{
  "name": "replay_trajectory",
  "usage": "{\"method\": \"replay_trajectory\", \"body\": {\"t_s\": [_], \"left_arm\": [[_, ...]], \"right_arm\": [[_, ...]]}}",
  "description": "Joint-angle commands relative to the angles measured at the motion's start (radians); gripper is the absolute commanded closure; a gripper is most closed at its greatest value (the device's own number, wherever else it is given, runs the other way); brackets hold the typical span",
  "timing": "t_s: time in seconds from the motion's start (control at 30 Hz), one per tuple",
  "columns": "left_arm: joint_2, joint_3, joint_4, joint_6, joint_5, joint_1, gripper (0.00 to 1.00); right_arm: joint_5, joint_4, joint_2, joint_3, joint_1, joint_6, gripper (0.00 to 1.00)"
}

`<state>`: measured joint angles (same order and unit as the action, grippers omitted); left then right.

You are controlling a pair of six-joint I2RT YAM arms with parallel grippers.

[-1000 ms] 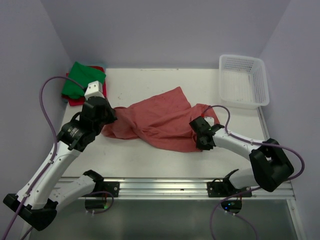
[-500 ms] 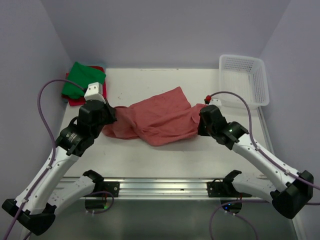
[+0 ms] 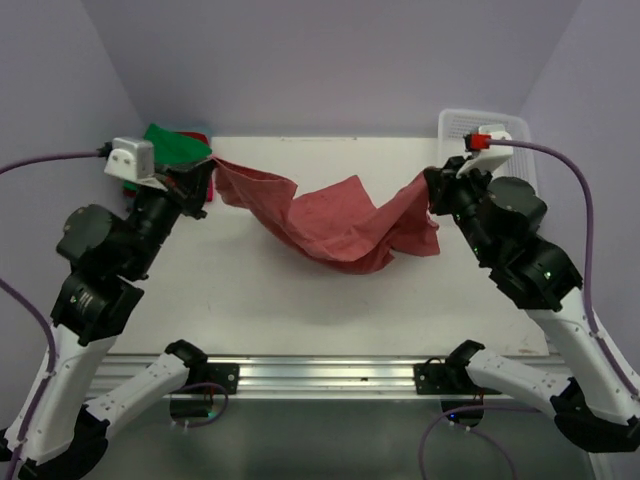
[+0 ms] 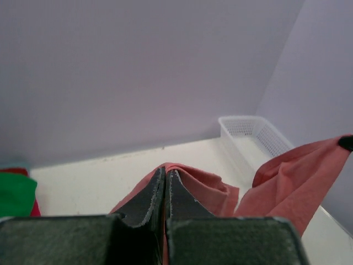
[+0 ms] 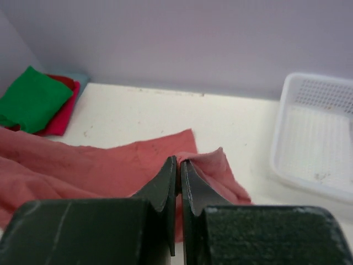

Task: Fold and stack the t-shirts
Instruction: Flatten out the tshirt

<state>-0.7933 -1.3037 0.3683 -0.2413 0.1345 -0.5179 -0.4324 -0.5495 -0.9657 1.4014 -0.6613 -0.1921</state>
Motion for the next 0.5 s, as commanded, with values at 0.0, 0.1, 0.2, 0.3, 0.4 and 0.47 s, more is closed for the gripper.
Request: {"method": "replay_trajectory", "body": {"t_s": [0.0,0.1,0.2,0.3,0.4,0.47], "left_arm": [[0.061,-0.101,-0.152,0.126,-0.105,-0.002,1.0],[0.083,-0.134,-0.177,0.145,-0.197,0.001,1.0],[0.098,-0.149,-0.215,0.16,-0.294,0.045,1.0],[0.123,-0.155,-0.273,0.162,-0.329,0.111,1.0],[0.115,-0.154,-0.324,0.136,-0.355,0.169,1.0],[0.089,-0.161,-0.322,0.122,-0.323,0.189,1.0]], "right_arm": [[-0.057,0.134,0.099,0.035,-0.008,0.184,1.0],[-0.074,0.17,0.154,0.034,-0.006,0.258,1.0],[-0.077,0.278,0.237,-0.021,-0.008,0.321,1.0],[-0.112,0.513,0.289,-0.134,-0.006,0.417,1.0],[-0.141,0.543,0.263,-0.113,-0.004,0.456,1.0],[-0.189,0.533,0.17,-0.076,-0.006,0.47,1.0]]}}
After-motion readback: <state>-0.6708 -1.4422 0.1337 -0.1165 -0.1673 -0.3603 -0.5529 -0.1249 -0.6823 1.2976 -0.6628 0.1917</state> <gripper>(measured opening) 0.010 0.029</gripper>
